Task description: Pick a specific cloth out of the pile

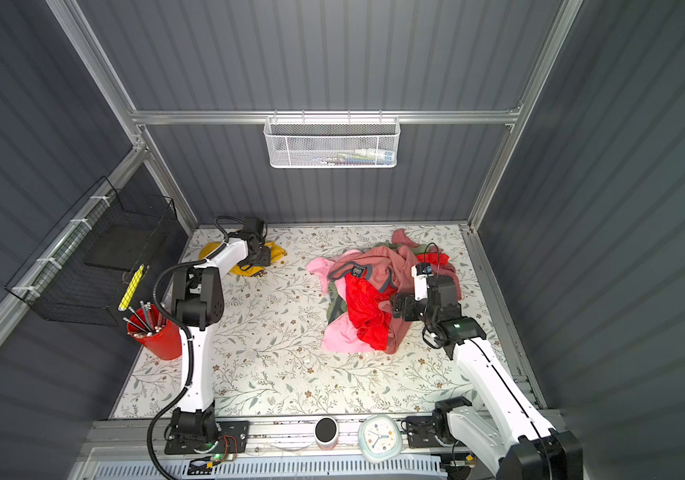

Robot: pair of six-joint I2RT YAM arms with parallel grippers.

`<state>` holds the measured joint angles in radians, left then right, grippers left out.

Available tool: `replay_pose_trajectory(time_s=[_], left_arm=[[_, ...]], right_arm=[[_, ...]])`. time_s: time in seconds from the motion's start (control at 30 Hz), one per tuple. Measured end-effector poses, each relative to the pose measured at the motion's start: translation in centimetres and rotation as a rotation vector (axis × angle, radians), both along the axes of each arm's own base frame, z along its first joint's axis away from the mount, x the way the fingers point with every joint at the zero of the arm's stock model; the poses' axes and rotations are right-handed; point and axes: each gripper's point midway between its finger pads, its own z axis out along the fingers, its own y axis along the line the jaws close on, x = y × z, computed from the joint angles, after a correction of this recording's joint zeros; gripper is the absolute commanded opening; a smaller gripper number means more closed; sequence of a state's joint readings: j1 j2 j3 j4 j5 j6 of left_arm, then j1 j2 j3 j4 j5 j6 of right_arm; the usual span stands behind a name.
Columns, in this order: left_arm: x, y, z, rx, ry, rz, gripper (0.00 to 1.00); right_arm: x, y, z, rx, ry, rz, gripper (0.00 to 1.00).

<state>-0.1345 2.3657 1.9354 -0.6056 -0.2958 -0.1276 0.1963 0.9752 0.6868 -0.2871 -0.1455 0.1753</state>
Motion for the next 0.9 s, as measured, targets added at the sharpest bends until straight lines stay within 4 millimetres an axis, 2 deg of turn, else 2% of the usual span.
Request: replay_pose_trajectory(time_s=[0.07, 0.17, 0.43, 0.63, 0.67, 0.73, 0.83, 0.9], left_arm=[[-0.4, 1.2, 0.0, 0.002, 0.006, 0.021, 0.70], [-1.0, 1.4, 0.0, 0.002, 0.010, 0.023, 0.70], [-2.3, -0.4, 0.2, -0.024, 0.032, -0.017, 0.75], [-2.9, -1.9, 0.7, -0.046, 0.039, -0.049, 0.85], [-3.0, -2.2, 1.1, -0.047, 0.036, -0.054, 0.87], [-3.2, -2.7, 2.1, -0.048, 0.023, -0.065, 0.98], [-3.7, -3.9, 4.7, -0.033, -0.021, -0.094, 1.00], [-4.3, -5.0, 7.2, -0.018, -0.071, -0.118, 1.00]], right_arm=[[0.0, 0.0, 0.0, 0.000, 0.000, 0.001, 0.93], [0.0, 0.1, 0.0, 0.000, 0.000, 0.002, 0.93], [0.1, -0.1, 0.0, -0.010, -0.005, -0.004, 0.95], [0.3, -0.6, 0.1, -0.043, -0.022, -0.013, 0.97], [0.4, -0.6, 0.2, -0.049, -0.027, -0.015, 0.98], [0.5, -0.9, 0.4, -0.069, -0.041, -0.021, 0.99], [0.9, -1.5, 1.2, -0.099, -0.083, -0.040, 0.99], [1.2, -2.1, 2.1, -0.122, -0.140, -0.063, 0.99]])
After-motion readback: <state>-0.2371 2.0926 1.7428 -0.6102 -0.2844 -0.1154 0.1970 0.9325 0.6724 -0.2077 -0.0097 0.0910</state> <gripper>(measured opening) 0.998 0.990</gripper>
